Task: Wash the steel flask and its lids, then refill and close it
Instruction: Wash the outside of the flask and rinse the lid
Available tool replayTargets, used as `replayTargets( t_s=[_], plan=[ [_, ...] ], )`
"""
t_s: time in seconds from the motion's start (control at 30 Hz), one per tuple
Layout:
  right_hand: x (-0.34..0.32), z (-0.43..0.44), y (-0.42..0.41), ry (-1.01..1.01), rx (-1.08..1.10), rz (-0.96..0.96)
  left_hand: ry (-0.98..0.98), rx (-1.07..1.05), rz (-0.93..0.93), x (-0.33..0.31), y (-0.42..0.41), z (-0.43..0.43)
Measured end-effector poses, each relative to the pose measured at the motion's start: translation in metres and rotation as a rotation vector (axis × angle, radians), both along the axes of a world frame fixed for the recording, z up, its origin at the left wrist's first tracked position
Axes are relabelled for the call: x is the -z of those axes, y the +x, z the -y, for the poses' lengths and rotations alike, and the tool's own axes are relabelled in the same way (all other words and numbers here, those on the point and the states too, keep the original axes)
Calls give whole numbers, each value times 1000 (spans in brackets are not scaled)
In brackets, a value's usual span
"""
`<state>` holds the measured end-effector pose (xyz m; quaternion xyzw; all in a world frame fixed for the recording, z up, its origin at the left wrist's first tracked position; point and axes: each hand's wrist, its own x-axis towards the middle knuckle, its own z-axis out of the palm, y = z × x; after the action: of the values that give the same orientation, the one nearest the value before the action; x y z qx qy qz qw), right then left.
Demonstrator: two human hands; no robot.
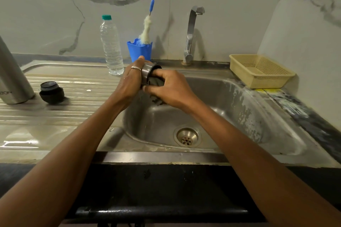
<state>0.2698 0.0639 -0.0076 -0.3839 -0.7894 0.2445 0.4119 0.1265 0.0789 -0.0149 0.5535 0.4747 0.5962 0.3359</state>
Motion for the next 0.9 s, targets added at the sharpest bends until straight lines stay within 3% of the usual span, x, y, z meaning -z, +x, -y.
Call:
replayTargets(
  t_s=[0.07, 0.17, 0.23, 0.33, 0.47, 0.5, 0.63, 0.73, 0.8, 0.9],
  plan=[
    [1, -1, 0, 214, 3, 128, -50, 22, 27, -2, 0, -1],
    [11, -7, 8, 643, 31, 530, -286, 107, 4, -2, -8, -3],
    [16, -12, 12, 711, 57, 646, -360, 126, 4, -1, -9, -2],
    [17, -9, 1, 628, 53, 539, -266, 50, 0, -2, -5, -2],
    [7, -4, -7, 64, 11, 87, -137, 4, -82, -1, -3, -1],
    [5, -3, -5, 56, 1, 94, -142, 15, -83, -2, -3, 0],
    [14, -11, 9, 529, 6, 448, -323, 105, 15, -10, -4, 2],
    [20, -16, 14, 582, 11, 525, -369, 89, -49, -6, -5, 1],
    [20, -12, 8, 429, -15, 422, -313, 42, -103, -3, -5, 0],
    [13, -6, 1, -104, -70, 50, -192, 28, -162, 0, -5, 1]
  ],
)
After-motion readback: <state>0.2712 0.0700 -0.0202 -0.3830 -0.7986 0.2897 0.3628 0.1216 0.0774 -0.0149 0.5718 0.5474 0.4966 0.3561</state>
